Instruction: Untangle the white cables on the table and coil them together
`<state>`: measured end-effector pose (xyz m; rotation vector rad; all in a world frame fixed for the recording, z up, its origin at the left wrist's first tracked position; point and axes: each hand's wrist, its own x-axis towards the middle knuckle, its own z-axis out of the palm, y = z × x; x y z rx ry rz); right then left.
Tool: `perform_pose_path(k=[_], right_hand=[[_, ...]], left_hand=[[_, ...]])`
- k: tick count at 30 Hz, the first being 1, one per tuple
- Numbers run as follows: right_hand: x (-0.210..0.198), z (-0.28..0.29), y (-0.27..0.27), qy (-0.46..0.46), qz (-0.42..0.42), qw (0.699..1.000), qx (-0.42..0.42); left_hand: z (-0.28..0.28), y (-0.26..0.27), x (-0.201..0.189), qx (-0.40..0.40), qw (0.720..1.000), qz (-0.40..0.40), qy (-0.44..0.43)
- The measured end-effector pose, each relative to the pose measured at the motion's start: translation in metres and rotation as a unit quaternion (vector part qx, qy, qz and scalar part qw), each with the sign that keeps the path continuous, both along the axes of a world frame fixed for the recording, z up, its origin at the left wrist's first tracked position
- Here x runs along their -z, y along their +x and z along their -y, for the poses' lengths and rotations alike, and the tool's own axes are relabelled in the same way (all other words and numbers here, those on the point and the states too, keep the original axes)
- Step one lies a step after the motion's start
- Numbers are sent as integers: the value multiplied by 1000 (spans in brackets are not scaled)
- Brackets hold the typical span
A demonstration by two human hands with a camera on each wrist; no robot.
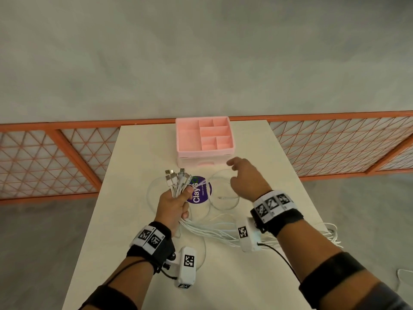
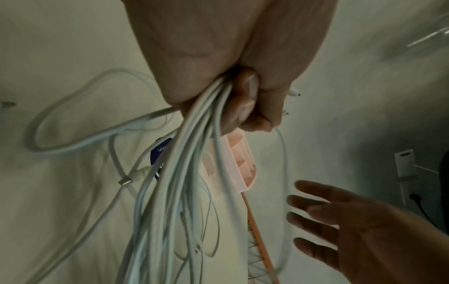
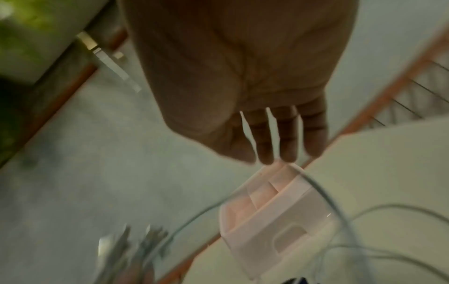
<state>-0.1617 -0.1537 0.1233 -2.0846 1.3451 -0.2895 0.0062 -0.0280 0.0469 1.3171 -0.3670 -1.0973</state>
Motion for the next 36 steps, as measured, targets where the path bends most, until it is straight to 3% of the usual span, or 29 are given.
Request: perform_pose_path(k=[1,3,5,7,11,15,16,18,21,25,27,31,34,36], right_hand=[[4,-6,2,-47,-70,995,-54],[11,-19,11,-99,-107,978,-148],[14,-26,24,-86,-129,967,-202],[13,-28,29,-21,-82,976,-201],[-9,-16,22,1,105,990,-97],[-30,13,5,-30,270,955,116],[-32,19,1,-32,261,955,134],[-26,29,-4,-44,155,980,112],[-13,20,-4,-124,-34,992,-1],[4,-10,15,-149,-50,969,-191],[8,-16,22,-105,-38,971,-213],[-6,-6,16,-58,5,985,-160],[-26,9,5,-48,134,988,-54],[-41,23,-5,-59,222,972,42]], left_hand=[[1,-1,1,4,1000,12,5],[4,-4,2,17,999,33,8],[6,-6,2,24,999,43,7],[7,-6,0,23,999,37,2],[1,0,0,16,1000,-7,-2],[-6,5,10,-3,999,-23,30],[-7,5,11,-7,999,-21,35],[-8,3,12,-7,999,-16,35],[-4,-2,7,15,1000,10,25],[4,-8,-1,59,997,47,2],[6,-9,-4,60,997,49,-5],[1,-3,-1,45,999,18,-1],[-2,-1,5,31,999,0,20],[-4,1,8,24,999,-5,29]])
